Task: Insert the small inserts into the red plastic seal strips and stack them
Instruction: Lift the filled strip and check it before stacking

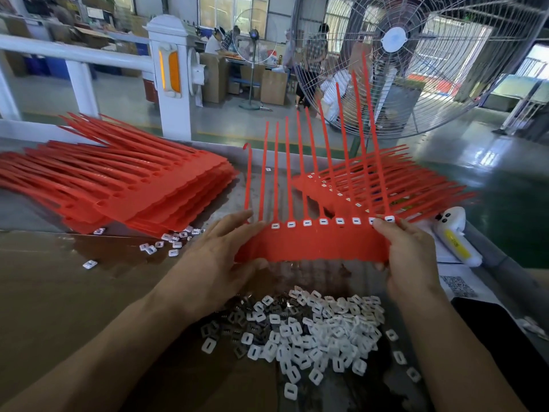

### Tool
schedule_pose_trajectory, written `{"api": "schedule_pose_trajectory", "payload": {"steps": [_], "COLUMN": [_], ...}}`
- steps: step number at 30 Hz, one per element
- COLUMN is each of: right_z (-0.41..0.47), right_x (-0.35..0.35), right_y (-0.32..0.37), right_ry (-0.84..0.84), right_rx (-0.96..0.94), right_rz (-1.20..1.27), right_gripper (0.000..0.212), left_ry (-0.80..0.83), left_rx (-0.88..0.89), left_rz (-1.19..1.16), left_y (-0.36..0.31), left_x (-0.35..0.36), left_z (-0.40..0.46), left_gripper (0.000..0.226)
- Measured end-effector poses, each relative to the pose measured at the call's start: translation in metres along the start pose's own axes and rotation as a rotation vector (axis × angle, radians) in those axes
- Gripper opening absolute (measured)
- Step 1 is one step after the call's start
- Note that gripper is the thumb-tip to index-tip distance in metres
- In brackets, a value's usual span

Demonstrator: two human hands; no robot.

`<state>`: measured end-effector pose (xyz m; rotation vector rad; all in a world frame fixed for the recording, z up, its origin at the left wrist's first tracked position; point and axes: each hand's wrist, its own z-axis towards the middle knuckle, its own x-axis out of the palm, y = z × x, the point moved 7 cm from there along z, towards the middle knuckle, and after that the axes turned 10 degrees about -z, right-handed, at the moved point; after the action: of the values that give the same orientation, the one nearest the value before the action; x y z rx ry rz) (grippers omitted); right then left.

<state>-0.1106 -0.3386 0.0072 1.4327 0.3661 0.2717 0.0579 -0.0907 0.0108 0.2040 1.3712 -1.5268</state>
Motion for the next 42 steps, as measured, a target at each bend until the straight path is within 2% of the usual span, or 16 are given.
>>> {"api": "schedule_pose_trajectory", "payload": {"steps": [9, 12, 19, 22, 24, 26, 31, 34, 36, 39, 42], "right_z": [0.015, 0.021, 0.026, 0.025, 0.024, 0.026, 0.027, 0.029, 0.028, 0.024, 0.017], "right_x": [-0.020, -0.024, -0.019, -0.017, -0.019, -0.021, -0.021, -0.016, -0.010, 0.000, 0.011], "right_y": [-0.016, -0.019, -0.027, -0.018, -0.015, -0.017, -0.024, -0.026, -0.026, -0.027, -0.026], "right_ry": [-0.192, -0.274, -0.264, -0.300, -0.337, -0.346, -0.288, -0.210, -0.136, -0.040, 0.037], "right_rx": [0.092, 0.117, 0.164, 0.084, 0.039, 0.035, 0.124, 0.144, 0.152, 0.153, 0.172], "right_rz": [0.061, 0.123, 0.297, 0.384, 0.374, 0.335, 0.247, 0.181, 0.132, 0.046, 0.021], "right_gripper": [0.006, 0.011, 0.037, 0.033, 0.026, 0.028, 0.019, 0.023, 0.024, 0.023, 0.023], "left_ry": [0.001, 0.002, -0.002, -0.003, 0.005, 0.011, 0.004, -0.012, -0.038, -0.053, -0.128], "left_rx": [0.044, 0.047, 0.060, 0.054, 0.045, 0.041, 0.048, 0.032, -0.060, -0.225, -0.260], "left_rz": [0.002, -0.011, -0.008, -0.014, -0.011, -0.005, -0.027, -0.079, -0.195, -0.566, -0.613], "left_y": [-0.002, 0.001, 0.001, 0.000, 0.001, 0.002, 0.003, 0.006, 0.010, 0.015, 0.014], "left_x": [0.002, 0.003, 0.005, 0.004, 0.004, 0.005, 0.004, 0.004, 0.003, 0.005, 0.001], "left_z": [-0.003, -0.004, -0.003, -0.003, -0.003, -0.003, -0.003, -0.003, -0.002, -0.002, -0.002], "left_gripper": [0.059, 0.055, 0.044, 0.042, 0.041, 0.041, 0.041, 0.043, 0.044, 0.048, 0.049]}}
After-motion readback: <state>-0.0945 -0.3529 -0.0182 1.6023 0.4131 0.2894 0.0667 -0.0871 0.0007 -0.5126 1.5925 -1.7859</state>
